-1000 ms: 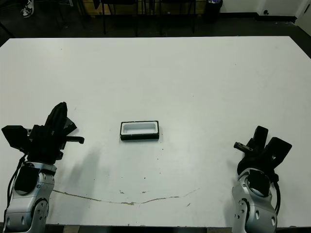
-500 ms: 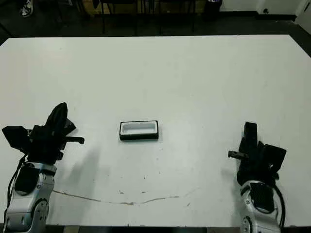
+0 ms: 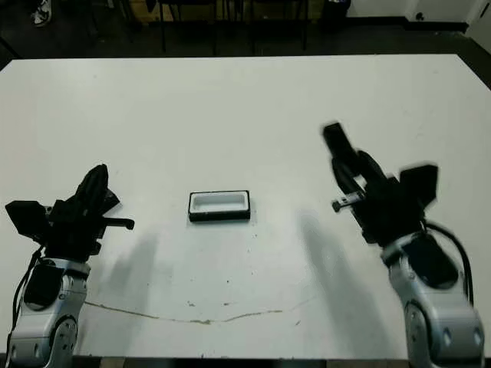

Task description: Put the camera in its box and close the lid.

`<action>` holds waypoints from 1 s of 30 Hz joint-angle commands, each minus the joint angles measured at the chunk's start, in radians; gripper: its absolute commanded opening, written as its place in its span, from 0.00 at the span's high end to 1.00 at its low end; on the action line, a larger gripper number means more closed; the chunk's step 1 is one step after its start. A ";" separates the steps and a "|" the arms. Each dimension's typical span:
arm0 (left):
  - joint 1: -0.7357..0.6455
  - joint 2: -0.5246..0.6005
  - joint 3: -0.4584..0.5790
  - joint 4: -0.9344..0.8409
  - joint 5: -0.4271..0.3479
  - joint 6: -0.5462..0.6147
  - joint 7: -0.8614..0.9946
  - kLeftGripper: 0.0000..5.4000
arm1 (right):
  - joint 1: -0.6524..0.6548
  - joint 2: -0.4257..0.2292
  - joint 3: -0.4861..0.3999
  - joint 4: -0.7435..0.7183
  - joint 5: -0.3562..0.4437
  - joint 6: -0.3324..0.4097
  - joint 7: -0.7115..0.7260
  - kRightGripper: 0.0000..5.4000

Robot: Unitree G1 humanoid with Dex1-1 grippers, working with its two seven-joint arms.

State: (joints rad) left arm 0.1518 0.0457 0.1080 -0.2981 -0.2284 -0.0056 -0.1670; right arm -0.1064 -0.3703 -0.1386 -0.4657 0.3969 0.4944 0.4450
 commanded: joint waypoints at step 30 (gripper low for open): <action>0.009 0.004 -0.039 -0.025 0.067 0.066 0.051 1.00 | -0.786 -0.021 0.494 0.987 -0.177 -0.163 1.054 0.87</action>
State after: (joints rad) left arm 0.1496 0.0436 0.0698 -0.3256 -0.1686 0.0394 -0.1214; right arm -0.8777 -0.3964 0.3441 0.5165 0.2391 0.3405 1.4917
